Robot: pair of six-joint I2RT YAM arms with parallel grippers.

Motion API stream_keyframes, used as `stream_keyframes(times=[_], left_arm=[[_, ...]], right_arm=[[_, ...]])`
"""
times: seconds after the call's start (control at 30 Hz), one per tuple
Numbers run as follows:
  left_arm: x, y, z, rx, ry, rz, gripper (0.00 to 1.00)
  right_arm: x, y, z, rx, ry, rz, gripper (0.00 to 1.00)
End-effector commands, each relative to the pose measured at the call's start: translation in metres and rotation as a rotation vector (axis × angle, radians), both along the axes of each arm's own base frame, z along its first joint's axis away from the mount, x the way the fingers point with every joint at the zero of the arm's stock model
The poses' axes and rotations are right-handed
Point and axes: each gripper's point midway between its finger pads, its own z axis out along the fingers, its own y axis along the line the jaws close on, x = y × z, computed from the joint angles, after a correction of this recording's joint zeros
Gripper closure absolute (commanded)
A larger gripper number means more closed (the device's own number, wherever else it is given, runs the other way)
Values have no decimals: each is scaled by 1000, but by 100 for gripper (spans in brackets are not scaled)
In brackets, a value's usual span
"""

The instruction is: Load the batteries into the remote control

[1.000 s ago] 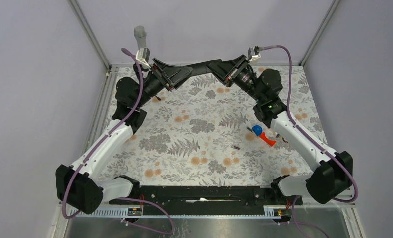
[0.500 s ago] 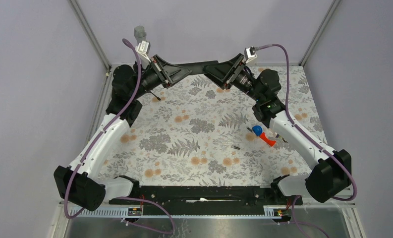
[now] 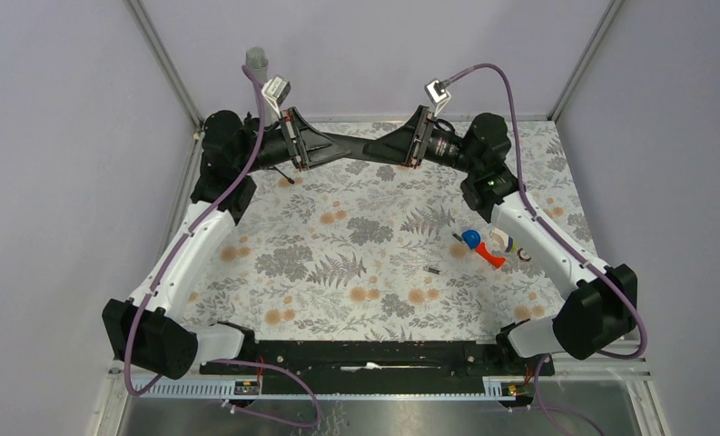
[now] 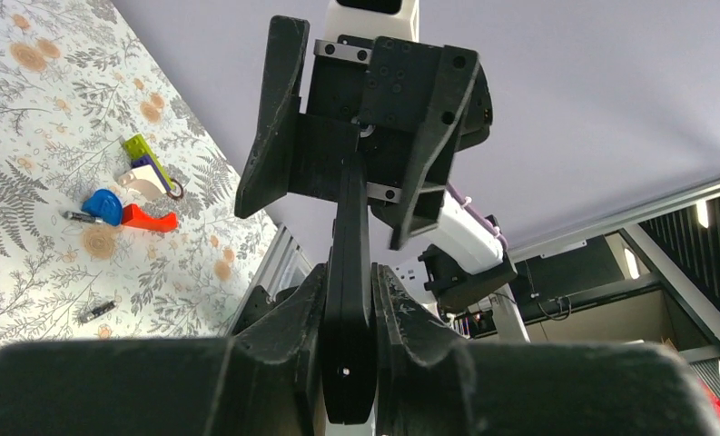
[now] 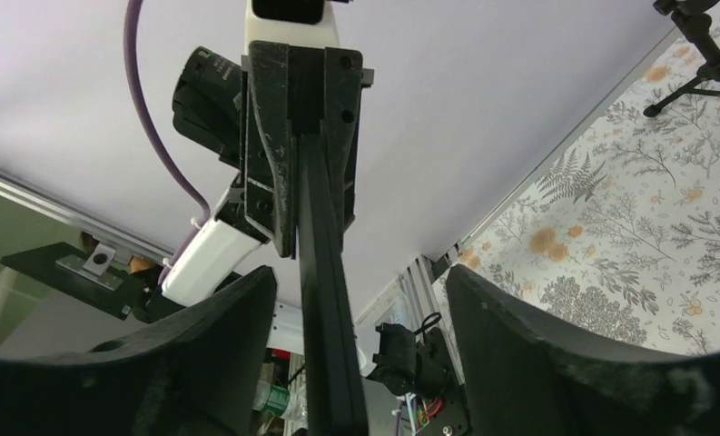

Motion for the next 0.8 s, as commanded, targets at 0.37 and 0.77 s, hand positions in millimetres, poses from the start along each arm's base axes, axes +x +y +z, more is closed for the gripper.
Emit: stream_keyframes(times=[0.37, 0.77], left_arm=[[-30, 13, 51, -67, -110, -87, 100], [-48, 23, 85, -123, -173, -119, 100]], right_arm=[[4, -4, -16, -64, -45, -10, 57], [1, -17, -35, -51, -79, 62, 67]])
